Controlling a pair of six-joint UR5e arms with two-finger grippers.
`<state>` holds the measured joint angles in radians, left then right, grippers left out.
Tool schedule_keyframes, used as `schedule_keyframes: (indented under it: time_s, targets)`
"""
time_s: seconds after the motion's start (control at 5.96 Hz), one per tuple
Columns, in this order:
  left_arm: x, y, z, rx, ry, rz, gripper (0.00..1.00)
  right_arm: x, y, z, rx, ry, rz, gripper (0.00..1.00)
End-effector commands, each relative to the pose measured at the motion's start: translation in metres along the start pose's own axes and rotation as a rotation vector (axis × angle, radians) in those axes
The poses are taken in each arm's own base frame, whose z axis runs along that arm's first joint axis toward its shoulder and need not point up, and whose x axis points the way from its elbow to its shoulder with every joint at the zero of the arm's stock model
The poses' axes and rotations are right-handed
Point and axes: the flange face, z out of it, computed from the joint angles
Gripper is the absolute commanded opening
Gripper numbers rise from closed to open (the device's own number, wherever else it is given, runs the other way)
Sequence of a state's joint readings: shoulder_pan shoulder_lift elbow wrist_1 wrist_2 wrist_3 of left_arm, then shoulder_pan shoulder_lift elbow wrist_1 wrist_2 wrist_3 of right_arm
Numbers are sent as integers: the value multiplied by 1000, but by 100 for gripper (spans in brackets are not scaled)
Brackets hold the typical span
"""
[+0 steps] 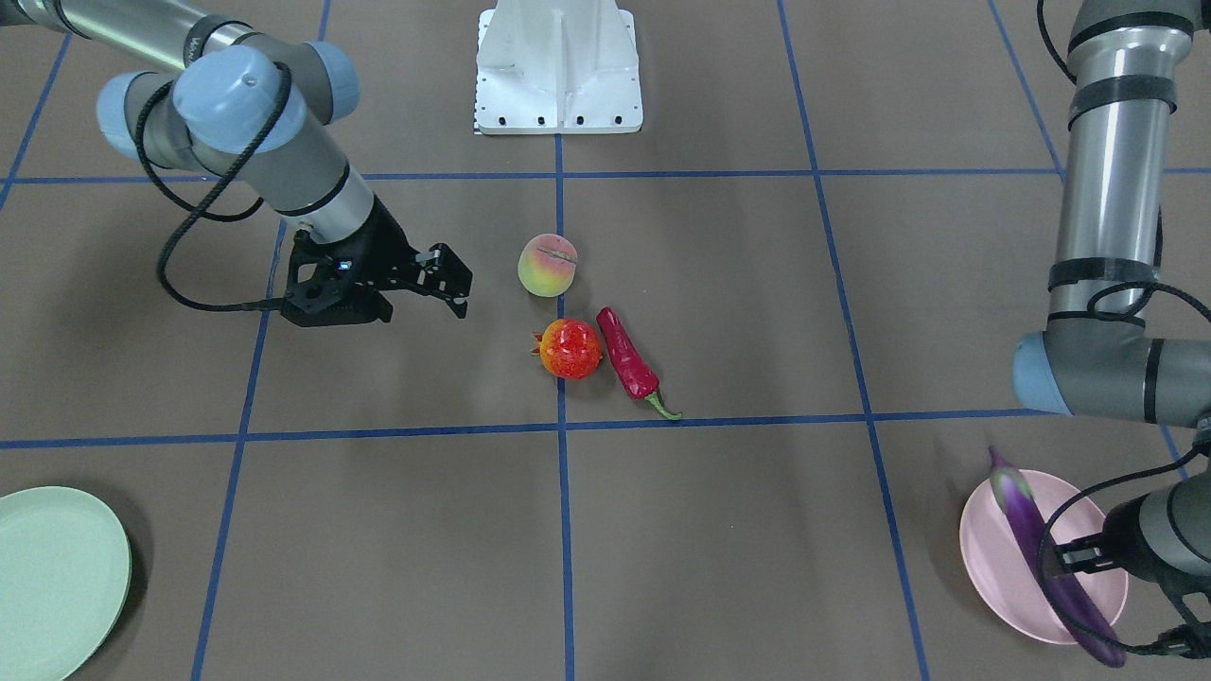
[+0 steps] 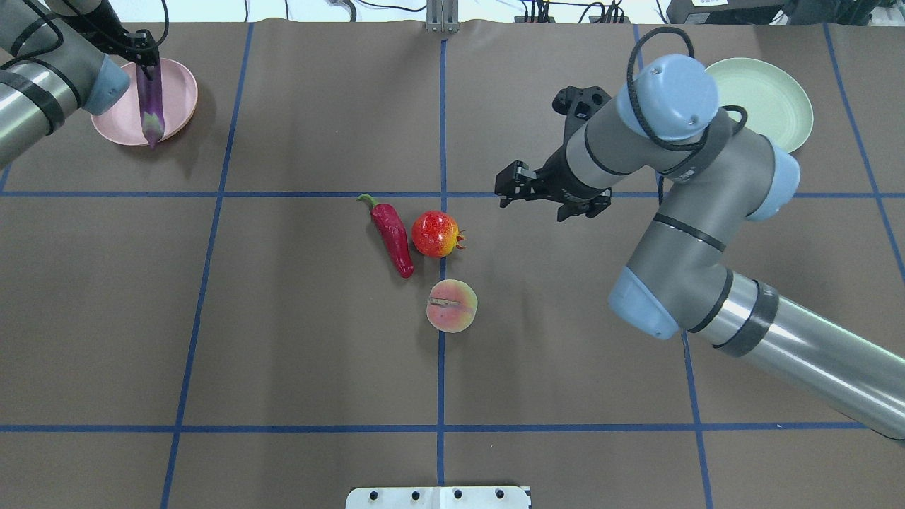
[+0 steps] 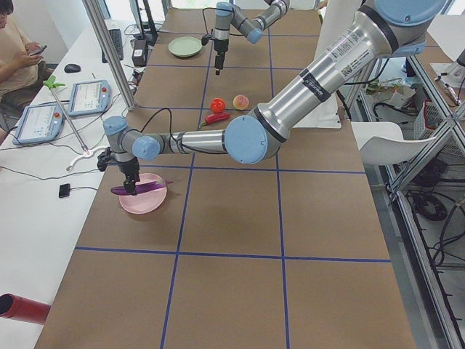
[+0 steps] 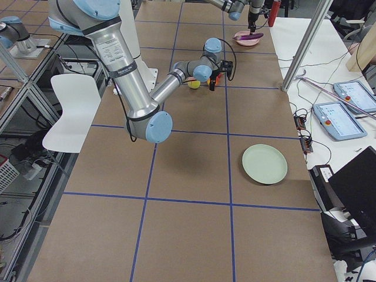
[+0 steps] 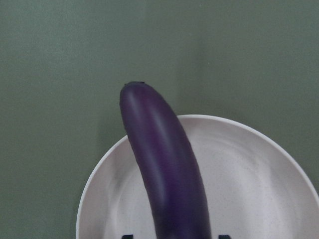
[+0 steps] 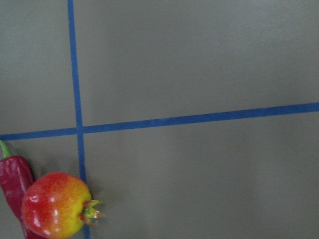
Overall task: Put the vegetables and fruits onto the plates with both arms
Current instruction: 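Release the eggplant with the left gripper while the right gripper reaches for the pomegranate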
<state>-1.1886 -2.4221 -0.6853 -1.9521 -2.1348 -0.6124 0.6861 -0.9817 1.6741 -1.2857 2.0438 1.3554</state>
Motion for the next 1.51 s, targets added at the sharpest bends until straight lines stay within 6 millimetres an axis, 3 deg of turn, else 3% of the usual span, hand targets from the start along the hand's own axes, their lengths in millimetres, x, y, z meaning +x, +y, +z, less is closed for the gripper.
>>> schedule_keyframes:
  time_s: [0.0, 0.17, 0.34, 0.5, 0.67, 1.01, 1.34]
  targets:
    - [44, 8, -60, -22, 82, -13, 100, -43, 24, 34, 40, 14, 39, 100]
    - [73, 31, -94, -20, 130, -82, 100, -61, 27, 56, 48, 40, 38, 100]
    - [100, 51, -114, -44, 187, -149, 100, -64, 41, 76, 32, 60, 55, 100]
    - [115, 66, -118, -45, 205, -175, 100, -77, 41, 83, 77, 64, 132, 100]
    - [117, 78, -114, -48, 209, -171, 100, -98, 35, 94, 81, 73, 195, 100]
    - [116, 84, -118, -40, 217, -164, 100, -95, 43, 107, 72, 91, 263, 99]
    - [104, 98, -115, -37, 221, -165, 100, -94, 43, 115, 73, 103, 305, 98]
